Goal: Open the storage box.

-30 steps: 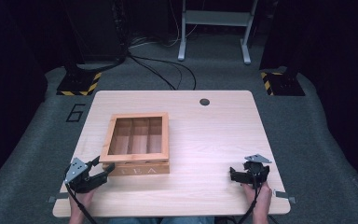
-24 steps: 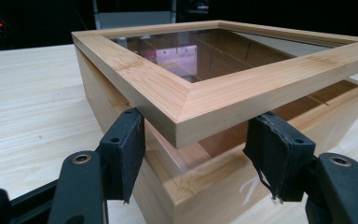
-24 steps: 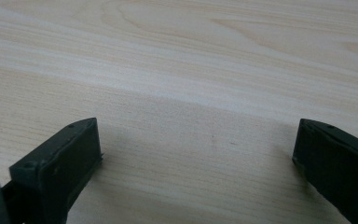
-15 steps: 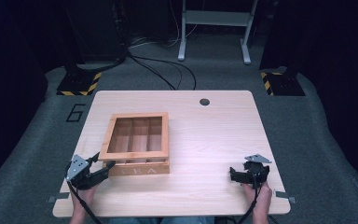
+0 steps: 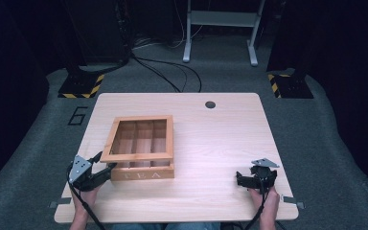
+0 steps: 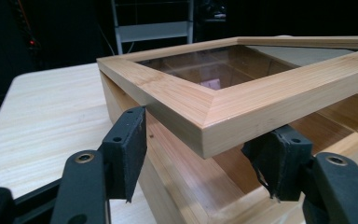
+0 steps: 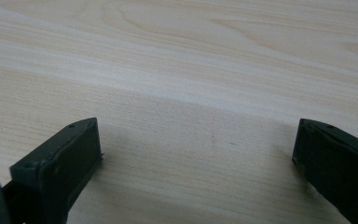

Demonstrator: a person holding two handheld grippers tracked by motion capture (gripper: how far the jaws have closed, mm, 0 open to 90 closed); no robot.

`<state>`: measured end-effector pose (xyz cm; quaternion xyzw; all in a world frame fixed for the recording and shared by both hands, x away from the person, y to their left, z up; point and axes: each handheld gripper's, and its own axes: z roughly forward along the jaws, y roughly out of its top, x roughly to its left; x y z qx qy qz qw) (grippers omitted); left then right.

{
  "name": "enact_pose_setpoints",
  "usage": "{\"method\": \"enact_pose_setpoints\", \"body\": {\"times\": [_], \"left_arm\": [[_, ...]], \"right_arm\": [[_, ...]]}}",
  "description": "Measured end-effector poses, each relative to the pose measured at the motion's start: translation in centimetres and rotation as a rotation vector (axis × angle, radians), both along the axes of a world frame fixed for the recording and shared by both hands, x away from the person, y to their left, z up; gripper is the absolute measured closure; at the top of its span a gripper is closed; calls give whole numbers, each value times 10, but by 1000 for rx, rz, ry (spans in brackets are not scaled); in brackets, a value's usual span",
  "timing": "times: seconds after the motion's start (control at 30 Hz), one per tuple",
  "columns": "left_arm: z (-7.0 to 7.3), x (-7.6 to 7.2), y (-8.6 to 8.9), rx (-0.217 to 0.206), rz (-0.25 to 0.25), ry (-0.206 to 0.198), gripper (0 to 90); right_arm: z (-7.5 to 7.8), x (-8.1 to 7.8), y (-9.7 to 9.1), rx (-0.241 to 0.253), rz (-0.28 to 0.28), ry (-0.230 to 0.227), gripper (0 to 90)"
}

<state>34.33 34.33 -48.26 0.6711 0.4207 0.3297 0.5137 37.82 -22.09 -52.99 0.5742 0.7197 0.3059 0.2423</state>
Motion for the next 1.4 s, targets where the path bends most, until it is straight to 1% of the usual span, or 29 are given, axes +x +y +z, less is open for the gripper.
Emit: {"method": "enact_pose_setpoints", "body": {"times": [0.13, 0.23, 0.37, 0.4, 0.43, 0.5, 0.57, 0.6, 0.67, 0.73, 0.8, 0.9, 0.93, 1.03, 1.07, 1.1, 1.17, 1.27, 1.33, 1.4], "left_arm": [[2, 1, 0, 12, 11, -13, 433], [5, 2, 0, 18, 16, -32, 444], [11, 4, 0, 17, 27, -45, 467], [15, 5, 0, 10, 31, -41, 475], [15, 5, 0, 10, 31, -41, 479], [18, 7, 1, -5, 30, -29, 483], [23, 8, 1, -7, 35, -19, 496], [26, 9, 1, -8, 41, -18, 508], [28, 10, 1, -9, 44, -20, 515], [31, 10, 1, -11, 62, -24, 547], [31, 11, 0, -15, 68, -29, 557], [34, 12, 0, -20, 74, -27, 578], [38, 13, 0, -18, 80, -21, 584], [42, 14, -1, -11, 86, -13, 588], [46, 15, -1, -18, 92, -8, 590], [46, 15, -1, -18, 92, -8, 592], [50, 17, -1, -22, 94, -4, 593], [56, 20, -1, -36, 94, -1, 594], [62, 24, 0, -35, 91, 5, 594], [64, 24, 0, -36, 91, 9, 594]], "right_arm": [[0, 0, 0, -1, 1, 0, 6], [0, 0, 0, -2, 3, 0, 7], [0, 0, 0, -2, 2, -1, 7], [0, 0, 0, -2, 3, 0, 7], [0, 0, 0, -2, 3, 0, 7], [0, 0, 0, -2, 3, 0, 7], [0, 0, 0, -2, 2, 0, 7], [0, 0, 0, -2, 3, 0, 7], [0, 0, 0, -1, 2, -1, 8], [0, 0, 0, -2, 2, 0, 8], [0, 0, 0, -2, 2, -1, 7], [0, 0, 0, -1, 2, -1, 8], [0, 0, 0, -2, 2, 0, 8], [0, 0, 0, -2, 2, 0, 7], [0, 0, 0, -1, 2, 0, 7], [0, 0, 0, -1, 2, 0, 7], [0, 0, 0, -2, 2, -1, 8], [0, 0, 0, -2, 3, -2, 8], [0, 0, 0, -2, 3, 0, 8], [0, 0, 0, -1, 2, -1, 7]]}}
